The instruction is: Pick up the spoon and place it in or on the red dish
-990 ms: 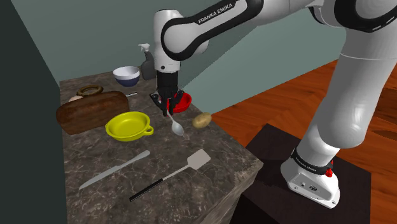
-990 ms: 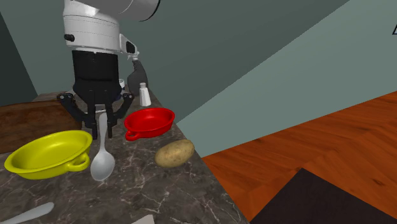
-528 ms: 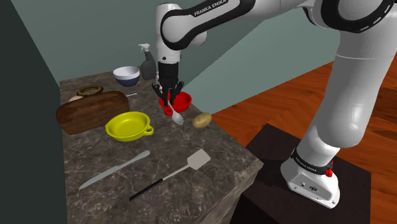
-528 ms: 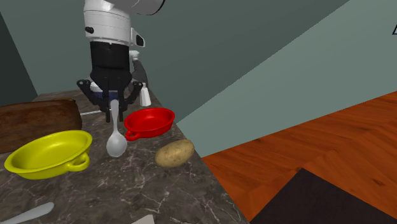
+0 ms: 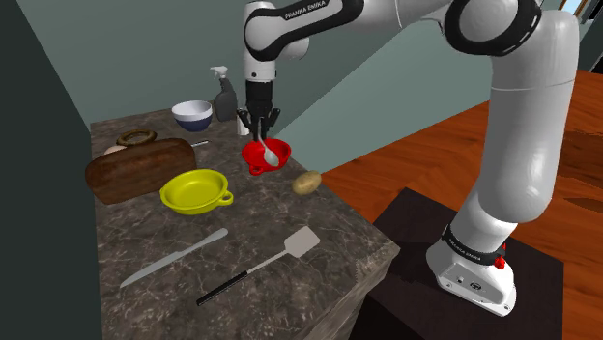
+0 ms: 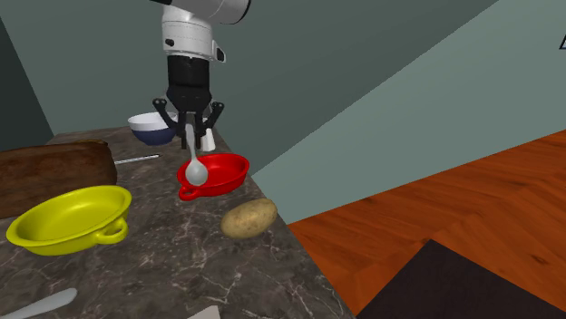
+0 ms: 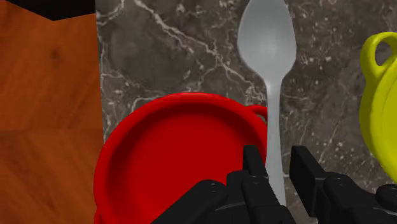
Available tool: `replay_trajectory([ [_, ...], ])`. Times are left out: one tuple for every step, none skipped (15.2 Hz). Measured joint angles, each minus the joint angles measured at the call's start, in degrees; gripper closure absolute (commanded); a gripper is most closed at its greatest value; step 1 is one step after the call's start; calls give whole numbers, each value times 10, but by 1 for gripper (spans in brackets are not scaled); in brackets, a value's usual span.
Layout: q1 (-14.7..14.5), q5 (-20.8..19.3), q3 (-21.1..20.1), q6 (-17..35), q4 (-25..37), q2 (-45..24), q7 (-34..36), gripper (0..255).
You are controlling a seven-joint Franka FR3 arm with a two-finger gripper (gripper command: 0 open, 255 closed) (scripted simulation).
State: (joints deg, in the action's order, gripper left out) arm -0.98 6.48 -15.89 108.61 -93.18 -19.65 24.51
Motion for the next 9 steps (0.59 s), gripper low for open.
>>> replay_trajectory([
  [4,-2,3,-8,16,-10,-7,255],
  [12,-3,8,-18,31,-17,-19,255],
  [18,-6,12,-25,47,-28,-28,255],
  [24,-10,17,-42,84,-50,-37,255],
  [27,-13,20,-48,104,-64,-42,255],
  [27,-15,22,-49,113,-74,-44,255],
  [28,-15,22,-46,113,-77,-47,255],
  [29,-15,23,-39,107,-79,-50,255],
  [29,-16,23,-35,106,-82,-50,255],
])
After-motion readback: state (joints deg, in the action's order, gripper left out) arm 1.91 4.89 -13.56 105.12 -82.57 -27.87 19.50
